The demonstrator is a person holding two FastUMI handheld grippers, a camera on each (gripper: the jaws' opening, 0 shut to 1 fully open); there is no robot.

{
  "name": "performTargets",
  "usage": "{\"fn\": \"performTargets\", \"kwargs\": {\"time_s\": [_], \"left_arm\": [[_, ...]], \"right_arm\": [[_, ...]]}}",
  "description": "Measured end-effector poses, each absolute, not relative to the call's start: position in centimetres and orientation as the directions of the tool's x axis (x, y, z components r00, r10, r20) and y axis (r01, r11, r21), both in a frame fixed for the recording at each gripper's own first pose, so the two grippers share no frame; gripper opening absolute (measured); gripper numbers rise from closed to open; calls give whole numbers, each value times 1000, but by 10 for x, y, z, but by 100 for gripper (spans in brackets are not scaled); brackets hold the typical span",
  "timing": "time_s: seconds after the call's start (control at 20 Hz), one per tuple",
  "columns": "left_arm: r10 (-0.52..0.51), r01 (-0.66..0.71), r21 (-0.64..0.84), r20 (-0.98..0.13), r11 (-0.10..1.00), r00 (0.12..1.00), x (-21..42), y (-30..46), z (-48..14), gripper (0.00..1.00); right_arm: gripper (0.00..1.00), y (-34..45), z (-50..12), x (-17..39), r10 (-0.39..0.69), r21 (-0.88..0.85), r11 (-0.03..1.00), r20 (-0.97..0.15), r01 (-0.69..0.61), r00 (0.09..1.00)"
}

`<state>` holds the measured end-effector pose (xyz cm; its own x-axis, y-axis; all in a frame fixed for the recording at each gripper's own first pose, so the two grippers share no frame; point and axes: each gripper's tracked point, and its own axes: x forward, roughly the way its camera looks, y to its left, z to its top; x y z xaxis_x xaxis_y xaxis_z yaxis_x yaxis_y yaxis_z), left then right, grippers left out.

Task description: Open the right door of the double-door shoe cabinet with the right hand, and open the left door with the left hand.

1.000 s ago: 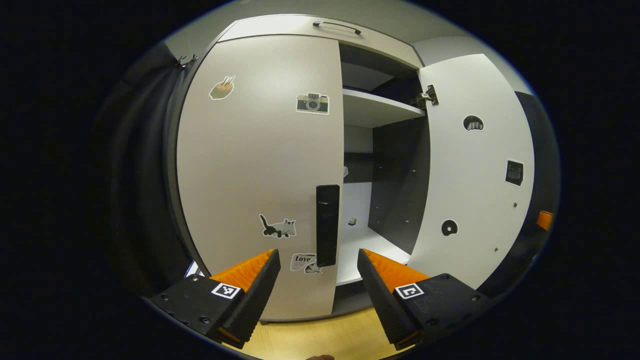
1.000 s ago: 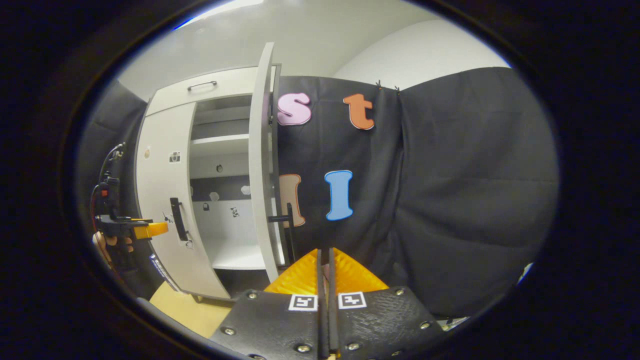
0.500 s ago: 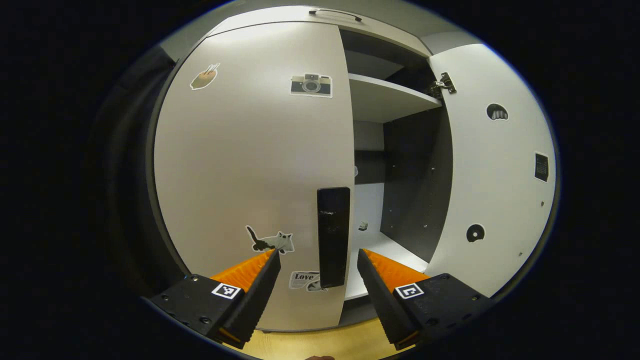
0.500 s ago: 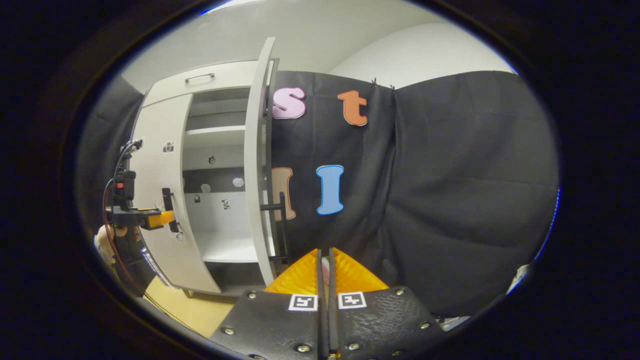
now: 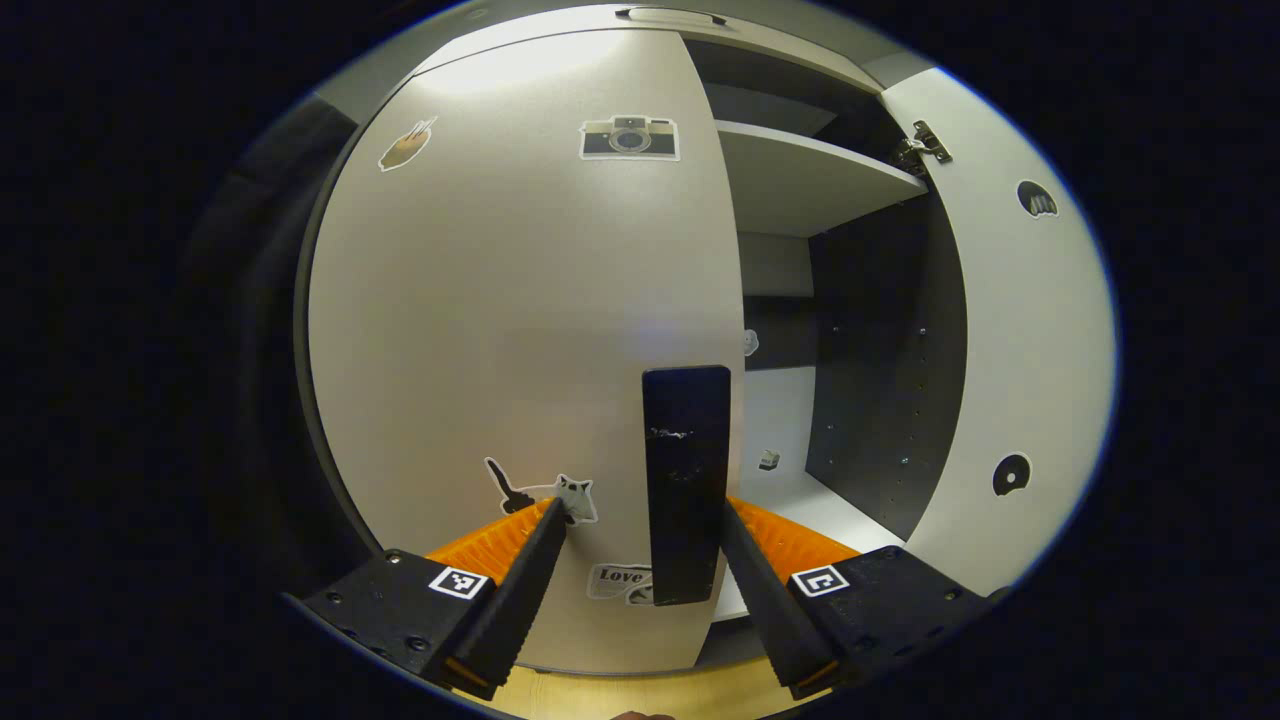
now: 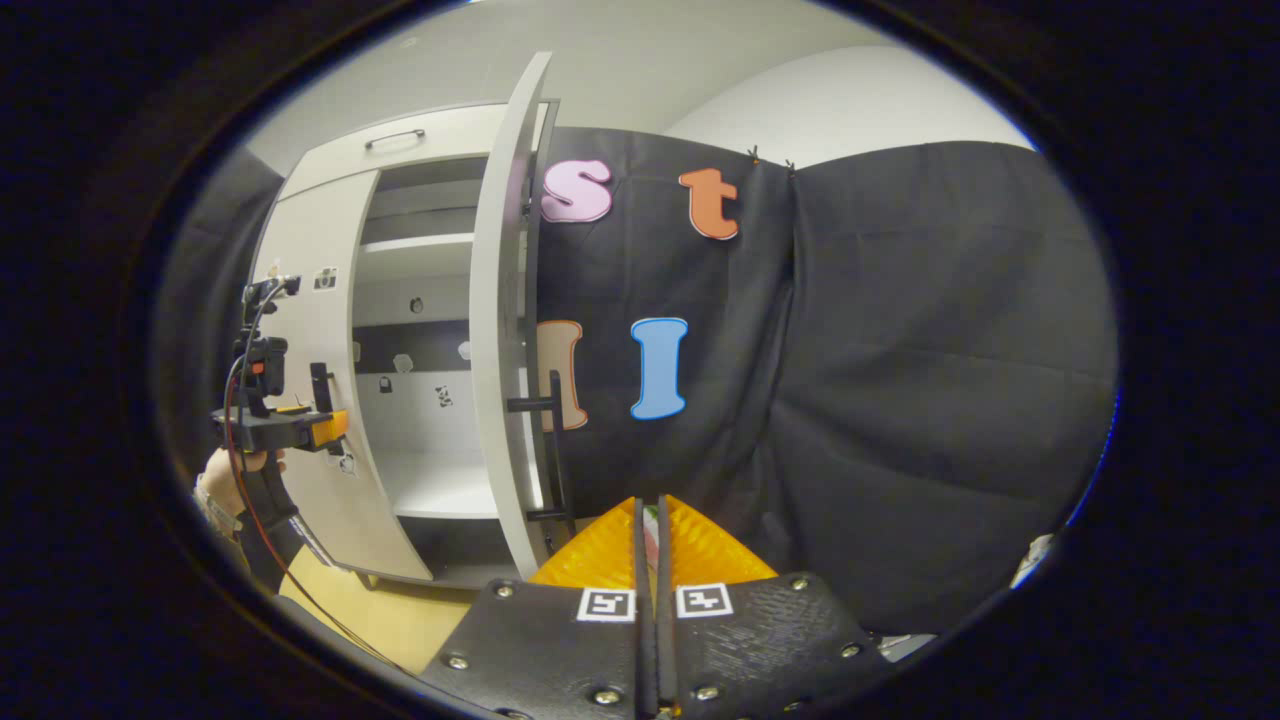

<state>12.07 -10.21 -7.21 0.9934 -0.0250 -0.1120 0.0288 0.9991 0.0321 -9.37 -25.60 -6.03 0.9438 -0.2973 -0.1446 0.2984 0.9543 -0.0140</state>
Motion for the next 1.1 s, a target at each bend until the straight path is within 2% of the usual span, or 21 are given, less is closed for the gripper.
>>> {"fn": "performTargets", "kwargs": {"time_s": [0.2, 0.4, 0.5, 0.55, 0.75, 0.8, 0.85, 0.95, 1.1], "left_arm": [[33, -23, 76, -126, 997, 992, 123, -101, -76, 94], [38, -28, 91, -111, 995, 993, 124, -102, -75, 95], [34, -25, 77, -112, 997, 993, 124, -101, -76, 91], [35, -26, 72, -116, 997, 993, 122, -102, -76, 83], [32, -24, 63, -120, 998, 992, 123, -105, -77, 74], [3, 2, 41, -123, 999, 992, 124, -113, -79, 73], [-26, 28, 13, -123, 1000, 992, 119, -121, -78, 61], [-22, 26, 28, -128, 999, 992, 122, -119, -80, 34], [-36, 37, 6, -130, 999, 991, 122, -120, -81, 31]], "right_arm": [[1, -256, -64, -88, -290, -19, 957, -153, 291, 945], [1, -256, -68, -87, -281, -10, 959, -162, 283, 946], [1, -256, -70, -86, -275, -10, 961, -167, 277, 947], [1, -255, -70, -87, -272, -13, 962, -169, 274, 947], [1, -253, -71, -92, -268, -38, 963, -171, 265, 948], [1, -254, -72, -94, -268, -43, 963, -172, 265, 948], [1, -255, -73, -97, -269, -46, 963, -175, 265, 947], [1, -256, -73, -103, -272, -47, 962, -178, 268, 946], [1, -258, -74, -111, -273, -41, 962, -181, 270, 945]]}}
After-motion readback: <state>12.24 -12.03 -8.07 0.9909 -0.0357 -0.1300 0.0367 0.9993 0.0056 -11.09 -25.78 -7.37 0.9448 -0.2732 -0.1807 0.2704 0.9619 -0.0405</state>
